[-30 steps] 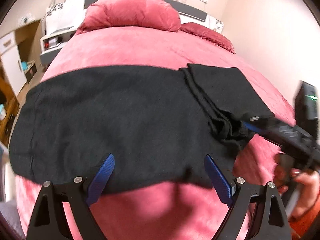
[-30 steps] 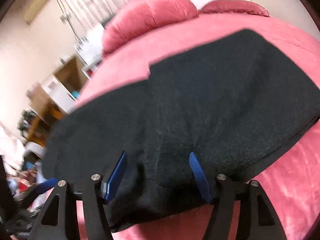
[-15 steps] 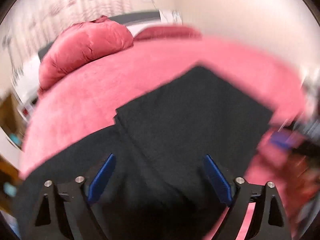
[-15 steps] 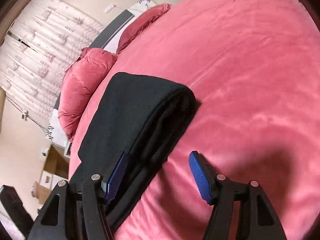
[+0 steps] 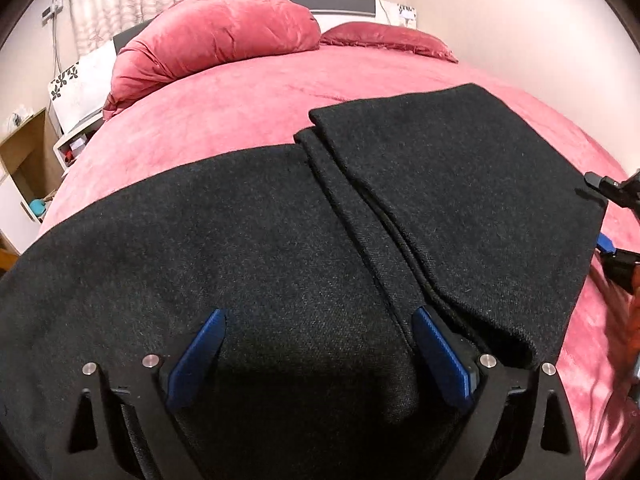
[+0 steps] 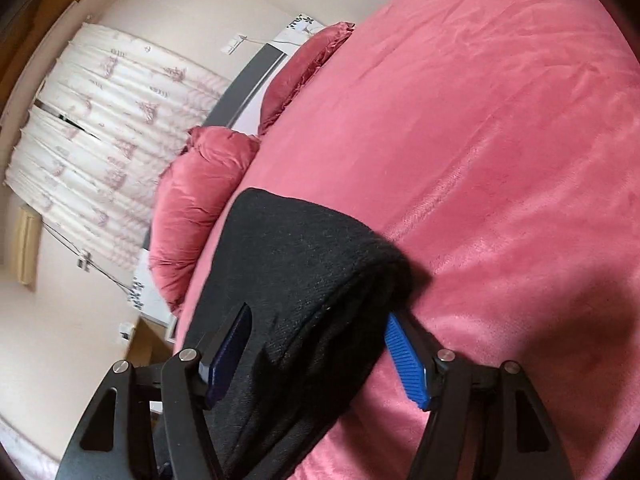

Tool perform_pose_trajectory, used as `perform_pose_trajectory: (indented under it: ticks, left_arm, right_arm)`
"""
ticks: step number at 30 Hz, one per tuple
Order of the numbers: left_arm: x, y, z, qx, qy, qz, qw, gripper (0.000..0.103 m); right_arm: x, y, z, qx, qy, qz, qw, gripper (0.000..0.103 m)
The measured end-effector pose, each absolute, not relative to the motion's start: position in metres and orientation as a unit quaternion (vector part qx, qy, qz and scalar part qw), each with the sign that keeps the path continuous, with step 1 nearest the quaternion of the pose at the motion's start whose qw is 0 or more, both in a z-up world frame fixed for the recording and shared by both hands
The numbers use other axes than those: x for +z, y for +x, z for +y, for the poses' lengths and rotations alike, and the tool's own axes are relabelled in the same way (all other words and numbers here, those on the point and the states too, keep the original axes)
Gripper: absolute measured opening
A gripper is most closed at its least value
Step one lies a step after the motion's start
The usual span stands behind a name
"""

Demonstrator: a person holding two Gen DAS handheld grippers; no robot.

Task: Fold large clothes

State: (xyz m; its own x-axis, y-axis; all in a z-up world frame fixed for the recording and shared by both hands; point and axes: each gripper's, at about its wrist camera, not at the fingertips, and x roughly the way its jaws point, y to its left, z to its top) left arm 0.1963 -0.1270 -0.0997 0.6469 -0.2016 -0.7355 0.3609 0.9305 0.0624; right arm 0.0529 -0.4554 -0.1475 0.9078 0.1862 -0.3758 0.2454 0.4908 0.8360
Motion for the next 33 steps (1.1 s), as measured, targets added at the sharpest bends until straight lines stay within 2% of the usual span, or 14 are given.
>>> perform_pose_trajectory:
  ticks: [3, 4, 5, 7, 8, 9, 11, 16, 25, 27, 30, 33]
  left_arm:
    - [-0.103, 0.184, -0.116, -0.154, 0.096, 0.385, 0.905, 0.096]
    - [-0.104, 0.179, -0.112, -0.153, 0.093, 0.386, 0.905, 0.096]
    - [-0.104, 0.176, -0.109, -0.153, 0.088, 0.390, 0.904, 0.096]
    - [-0.100, 0.169, -0.104, -0.157, 0.078, 0.399, 0.900, 0.096]
    - [-0.100, 0.164, -0.100, -0.159, 0.079, 0.406, 0.897, 0.096]
    - [-0.096, 0.158, -0.098, -0.162, 0.088, 0.413, 0.892, 0.095]
    - [-0.093, 0.138, -0.088, -0.174, 0.105, 0.406, 0.891, 0.095]
    - [-0.074, 0.087, -0.049, -0.201, 0.083, 0.375, 0.901, 0.095]
    - [-0.069, 0.056, 0.061, -0.117, -0.026, 0.395, 0.911, 0.095]
    - [-0.071, 0.052, 0.084, -0.100, -0.071, 0.397, 0.910, 0.095]
    - [-0.074, 0.046, 0.101, -0.093, -0.109, 0.401, 0.905, 0.095]
    - [-0.073, 0.045, 0.102, -0.094, -0.103, 0.401, 0.906, 0.095]
  right_arm:
    - [-0.150, 0.058, -0.457, -0.017, 0.501, 0.224, 0.836, 0.064]
    - [-0.151, 0.060, -0.456, -0.019, 0.497, 0.234, 0.835, 0.060]
    - [-0.152, 0.063, -0.457, -0.026, 0.495, 0.246, 0.833, 0.046]
    - [-0.154, 0.068, -0.460, -0.033, 0.504, 0.263, 0.822, 0.030]
    - [-0.154, 0.067, -0.463, -0.026, 0.518, 0.260, 0.814, 0.025]
    - [-0.153, 0.066, -0.464, -0.021, 0.527, 0.253, 0.811, 0.023]
    - [-0.143, 0.063, -0.461, -0.010, 0.523, 0.242, 0.817, 0.012]
    - [-0.101, 0.064, -0.447, -0.001, 0.488, 0.230, 0.842, 0.012]
    - [-0.026, 0.080, -0.394, -0.012, 0.364, 0.249, 0.898, 0.012]
    - [-0.030, 0.082, -0.396, -0.021, 0.391, 0.254, 0.885, 0.013]
    - [-0.062, 0.076, -0.421, -0.041, 0.487, 0.249, 0.836, 0.015]
    - [-0.096, 0.064, -0.446, -0.072, 0.526, 0.262, 0.806, 0.030]
